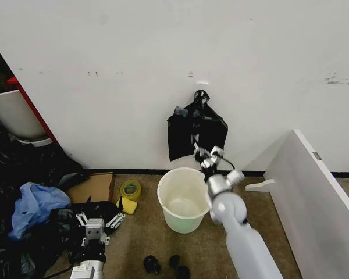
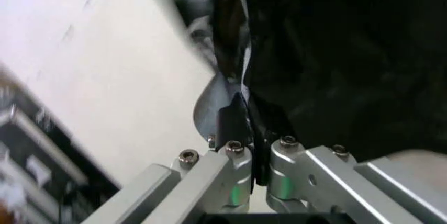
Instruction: Place the garbage bag over the trash bin.
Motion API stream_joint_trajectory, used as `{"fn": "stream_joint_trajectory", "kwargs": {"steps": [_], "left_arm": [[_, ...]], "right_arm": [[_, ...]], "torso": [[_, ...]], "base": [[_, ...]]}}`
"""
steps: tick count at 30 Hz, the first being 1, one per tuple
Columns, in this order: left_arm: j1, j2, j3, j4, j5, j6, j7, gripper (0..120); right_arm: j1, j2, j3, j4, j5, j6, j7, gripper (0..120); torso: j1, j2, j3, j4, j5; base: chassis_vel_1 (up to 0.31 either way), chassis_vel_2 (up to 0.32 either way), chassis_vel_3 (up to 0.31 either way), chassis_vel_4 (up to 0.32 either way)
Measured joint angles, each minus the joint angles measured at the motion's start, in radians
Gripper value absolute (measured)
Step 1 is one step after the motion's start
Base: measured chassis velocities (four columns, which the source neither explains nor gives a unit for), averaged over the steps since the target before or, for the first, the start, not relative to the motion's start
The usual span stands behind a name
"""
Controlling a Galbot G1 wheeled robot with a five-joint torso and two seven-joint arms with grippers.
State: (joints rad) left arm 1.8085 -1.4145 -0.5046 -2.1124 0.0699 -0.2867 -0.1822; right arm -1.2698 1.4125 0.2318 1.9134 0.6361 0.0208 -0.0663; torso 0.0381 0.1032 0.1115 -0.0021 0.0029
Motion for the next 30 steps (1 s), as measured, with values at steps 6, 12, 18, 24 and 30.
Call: {"fn": "stream_joint_trajectory", "kwargs": {"steps": [6, 12, 18, 24, 30], "left_arm": [[-0.008, 0.005, 0.011, 0.010, -0.003, 0.000, -0.001, 99], [-0.015, 0.011, 0.029, 0.020, -0.005, 0.000, -0.002, 99], [-0.023, 0.020, 0.038, 0.024, -0.008, -0.001, -0.003, 99], [-0.031, 0.030, 0.039, 0.028, -0.015, -0.001, -0.003, 99], [-0.037, 0.038, 0.045, 0.028, -0.033, 0.002, -0.003, 99]], "right_arm": [[-0.173, -0.049, -0.019, 0.095, -0.175, 0.084, -0.019, 0], [-0.316, -0.063, -0.017, 0.128, -0.376, 0.190, -0.022, 0], [-0.435, -0.059, -0.005, 0.142, -0.512, 0.283, -0.016, 0], [-0.524, -0.041, 0.003, 0.144, -0.599, 0.367, -0.001, 0], [-0.562, -0.013, 0.004, 0.141, -0.686, 0.425, 0.017, 0]], "torso": [[0.000, 0.000, 0.000, -0.0001, -0.0002], [0.000, 0.000, 0.000, 0.0001, -0.0002], [0.000, 0.000, 0.000, 0.0000, -0.0002], [0.000, 0.000, 0.000, 0.0000, -0.0002], [0.000, 0.000, 0.000, 0.0007, -0.0017]], "base": [[0.000, 0.000, 0.000, 0.000], [0.000, 0.000, 0.000, 0.000], [0.000, 0.000, 0.000, 0.000], [0.000, 0.000, 0.000, 0.000], [0.000, 0.000, 0.000, 0.000]]}}
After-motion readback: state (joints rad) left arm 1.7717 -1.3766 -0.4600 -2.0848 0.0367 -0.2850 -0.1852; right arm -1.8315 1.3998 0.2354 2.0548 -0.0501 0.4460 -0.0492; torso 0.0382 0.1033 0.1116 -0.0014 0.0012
